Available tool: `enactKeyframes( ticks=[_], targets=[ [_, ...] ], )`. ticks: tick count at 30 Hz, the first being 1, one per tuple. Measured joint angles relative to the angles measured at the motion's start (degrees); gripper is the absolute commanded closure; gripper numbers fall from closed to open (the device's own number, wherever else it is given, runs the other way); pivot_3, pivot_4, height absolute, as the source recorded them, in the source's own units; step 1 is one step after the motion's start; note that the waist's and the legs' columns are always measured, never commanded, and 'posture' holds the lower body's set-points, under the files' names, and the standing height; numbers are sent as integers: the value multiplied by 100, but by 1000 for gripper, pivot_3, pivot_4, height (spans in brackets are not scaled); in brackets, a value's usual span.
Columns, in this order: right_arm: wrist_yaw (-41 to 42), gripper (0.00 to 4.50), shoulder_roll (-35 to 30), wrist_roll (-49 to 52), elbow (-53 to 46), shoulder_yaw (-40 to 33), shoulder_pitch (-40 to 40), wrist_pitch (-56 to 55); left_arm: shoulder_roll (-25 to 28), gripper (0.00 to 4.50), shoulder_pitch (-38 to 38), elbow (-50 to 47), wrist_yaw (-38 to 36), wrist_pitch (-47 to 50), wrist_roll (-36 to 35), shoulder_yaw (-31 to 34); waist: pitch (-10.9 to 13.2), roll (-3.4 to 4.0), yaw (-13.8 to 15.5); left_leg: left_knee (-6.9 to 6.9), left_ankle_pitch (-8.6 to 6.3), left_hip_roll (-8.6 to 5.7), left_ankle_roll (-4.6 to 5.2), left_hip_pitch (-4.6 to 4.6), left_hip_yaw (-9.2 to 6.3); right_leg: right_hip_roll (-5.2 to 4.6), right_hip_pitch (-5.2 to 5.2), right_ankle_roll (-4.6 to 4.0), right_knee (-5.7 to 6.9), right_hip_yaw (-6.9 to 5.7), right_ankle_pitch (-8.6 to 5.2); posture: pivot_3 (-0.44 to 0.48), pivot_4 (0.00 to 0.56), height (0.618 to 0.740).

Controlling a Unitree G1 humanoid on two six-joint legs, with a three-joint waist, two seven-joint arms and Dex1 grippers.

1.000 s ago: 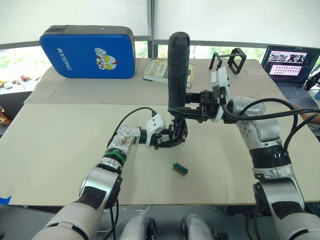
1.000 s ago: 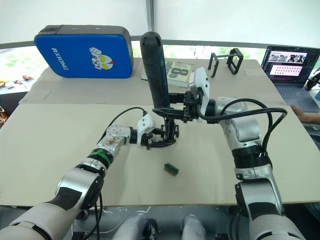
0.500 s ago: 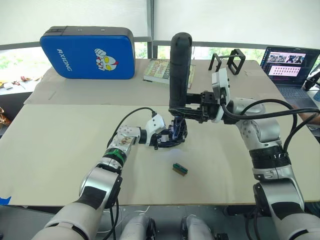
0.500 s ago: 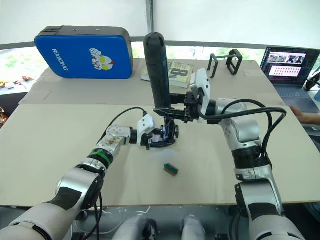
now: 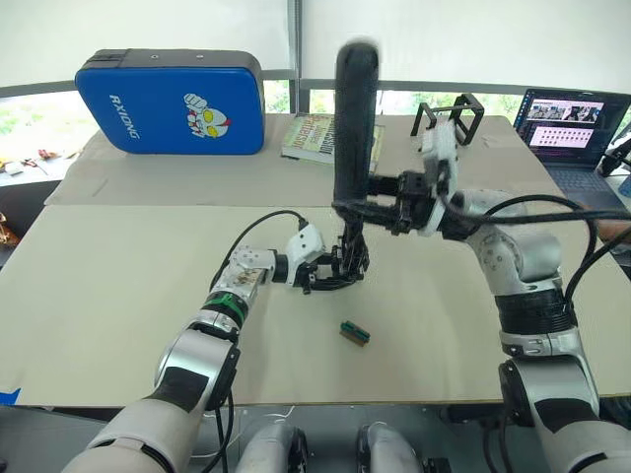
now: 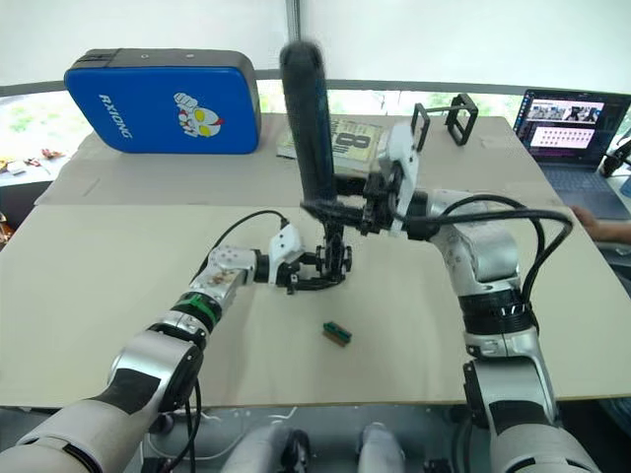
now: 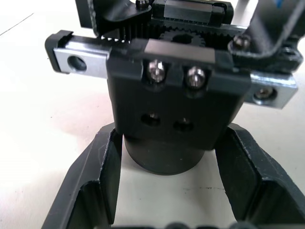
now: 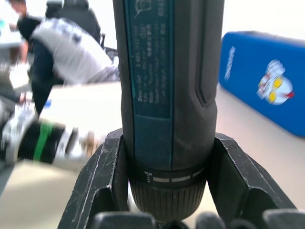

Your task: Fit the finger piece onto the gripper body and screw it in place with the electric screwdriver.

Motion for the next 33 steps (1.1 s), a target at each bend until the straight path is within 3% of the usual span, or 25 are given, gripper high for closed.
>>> enactKeyframes(
  ticks=[6, 7, 10, 17, 20, 24, 28, 33],
  targets=[
    [-250, 2579, 9, 772, -997, -388, -105, 446, -2, 2181, -45, 56, -22, 9, 41, -11, 0, 0, -3, 0, 0, 1, 0, 1, -2, 3, 9, 0, -3, -10, 0, 0, 150, 740],
    [-250, 2579, 7, 865, -1094, -388, -41, 557, -2, 1142, -60, 75, -17, 17, 43, -11, 0, 0, -3, 1, 0, 1, 0, 1, -2, 2, 8, 0, -2, -9, 0, 0, 150, 740],
    [-251, 2579, -107, 1309, -1324, -399, 165, 1006, 73, 52, -94, 145, -104, 94, 148, -52, 1, -1, -4, 1, -1, -1, 2, -2, -1, 0, 3, 0, -1, -7, 0, 0, 150, 740],
    [-91, 2579, -648, 2210, -2087, -515, 696, 1700, 787, 0, 84, -324, -827, 144, 117, -42, 1, -1, -7, -2, -2, 2, 3, -2, -2, 0, 2, 0, -4, -8, 0, 0, 150, 740],
    [-36, 2579, -872, 2324, -2453, -572, 1269, 1713, 1320, 0, 879, -1770, -1627, 520, -253, -54, 1, 0, -11, -2, -4, 2, 5, -2, -2, -7, 3, 0, -8, -3, 0, 0, 150, 740],
    [-165, 2579, -965, 2003, -2876, -620, 2066, 1439, 1884, 0, 2300, -4426, -2286, 1641, -892, -267, 3, 2, 16, -1, -8, 1, -2, -2, -8, -13, 10, 0, -10, -4, 0, 0, 150, 740],
    [-463, 2579, -748, 1561, -3034, -611, 2659, 1032, 1577, 0, 2717, -5674, -1947, 2231, -1109, -532, 3, 3, 175, 8, -16, -4, -16, 1, -15, -15, 22, 6, -51, -10, 4, 0, 150, 740],
    [-589, 2579, -626, 1185, -3150, -594, 3198, 612, 1127, 0, 2646, -5600, -1350, 2232, -1014, -786, 3, 3, 183, 6, -3, -8, 9, 1, -10, -1, 24, 9, -56, -4, 8, 0, 150, 740]
  ],
)
